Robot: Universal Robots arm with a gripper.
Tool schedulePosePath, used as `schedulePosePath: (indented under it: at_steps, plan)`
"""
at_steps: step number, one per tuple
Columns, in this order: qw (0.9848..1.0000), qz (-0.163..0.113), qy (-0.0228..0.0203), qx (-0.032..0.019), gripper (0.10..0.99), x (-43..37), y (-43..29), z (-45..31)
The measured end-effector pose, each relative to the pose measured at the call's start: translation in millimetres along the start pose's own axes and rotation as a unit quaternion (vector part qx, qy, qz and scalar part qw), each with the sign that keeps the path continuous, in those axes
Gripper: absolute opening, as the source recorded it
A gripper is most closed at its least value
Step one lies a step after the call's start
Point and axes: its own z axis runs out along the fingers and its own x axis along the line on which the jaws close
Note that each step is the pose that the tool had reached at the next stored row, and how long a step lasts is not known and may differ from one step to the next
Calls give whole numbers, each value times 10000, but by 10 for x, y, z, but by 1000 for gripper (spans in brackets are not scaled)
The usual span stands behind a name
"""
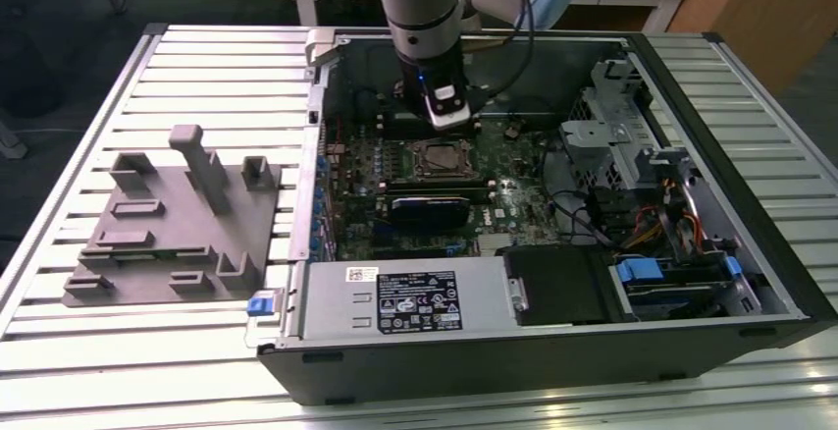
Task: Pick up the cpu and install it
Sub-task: 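Install the first cpu locking lever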
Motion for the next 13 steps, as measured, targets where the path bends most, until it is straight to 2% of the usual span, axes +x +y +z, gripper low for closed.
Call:
schedulePosePath:
  at_steps: [7, 13]
  plan:
    - [10000, 51, -30, 55, 106, 1, -3, 33]
    - [9998, 135, -69, 111, 106, -33, 16, 56]
